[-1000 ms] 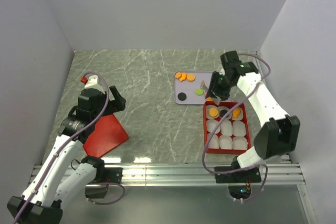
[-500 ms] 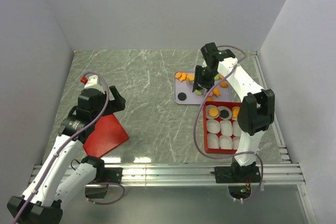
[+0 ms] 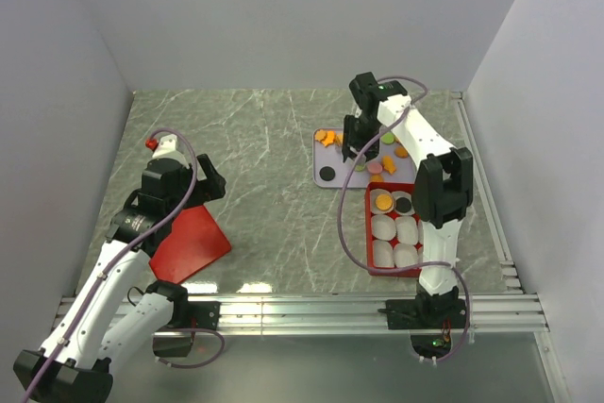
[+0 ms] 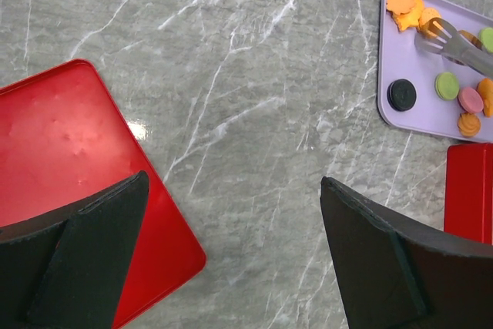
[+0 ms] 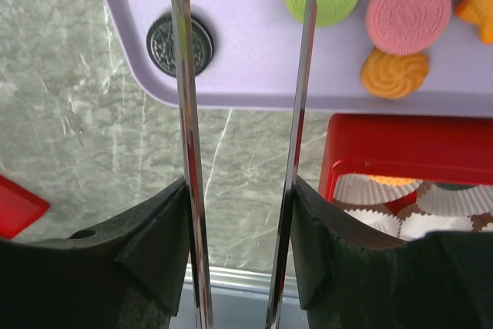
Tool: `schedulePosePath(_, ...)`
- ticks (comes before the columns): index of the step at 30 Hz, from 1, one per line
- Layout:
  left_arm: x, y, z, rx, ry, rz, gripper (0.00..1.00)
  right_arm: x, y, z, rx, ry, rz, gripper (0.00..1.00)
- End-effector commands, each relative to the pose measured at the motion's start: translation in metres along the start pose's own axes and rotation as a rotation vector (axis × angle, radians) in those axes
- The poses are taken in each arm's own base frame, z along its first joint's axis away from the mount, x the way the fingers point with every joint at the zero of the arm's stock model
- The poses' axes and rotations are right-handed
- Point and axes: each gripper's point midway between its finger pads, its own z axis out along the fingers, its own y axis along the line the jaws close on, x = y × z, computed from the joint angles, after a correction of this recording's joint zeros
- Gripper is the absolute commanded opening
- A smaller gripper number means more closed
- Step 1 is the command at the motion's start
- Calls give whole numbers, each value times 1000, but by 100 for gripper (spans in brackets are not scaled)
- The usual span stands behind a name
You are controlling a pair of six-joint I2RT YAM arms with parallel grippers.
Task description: Pack the cookies
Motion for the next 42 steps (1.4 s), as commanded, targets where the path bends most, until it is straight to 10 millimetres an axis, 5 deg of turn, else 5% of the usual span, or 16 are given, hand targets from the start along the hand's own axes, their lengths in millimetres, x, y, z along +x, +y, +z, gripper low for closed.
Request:
schedulePosePath(1,-6,2,1,-14,-25,1,99,-13,2,-8,12,-36,-22,56)
schedulePosePath(14,-7,6,3,-39,-26,-5,99,-21,7,13,7,-3,-33,56)
schedulePosePath(24,-7,9,5,-51,-22,-8,99,-17,5,10,1,3,-34,40)
schedulePosePath(34,-6,6,4,-29,-20,-3,99,-28,-6,-41,-44,-112,3,37)
schedulePosePath(42,-10,2,-1,-7,-41,-3,99,-13,-15,-90,-68,-184,15,36)
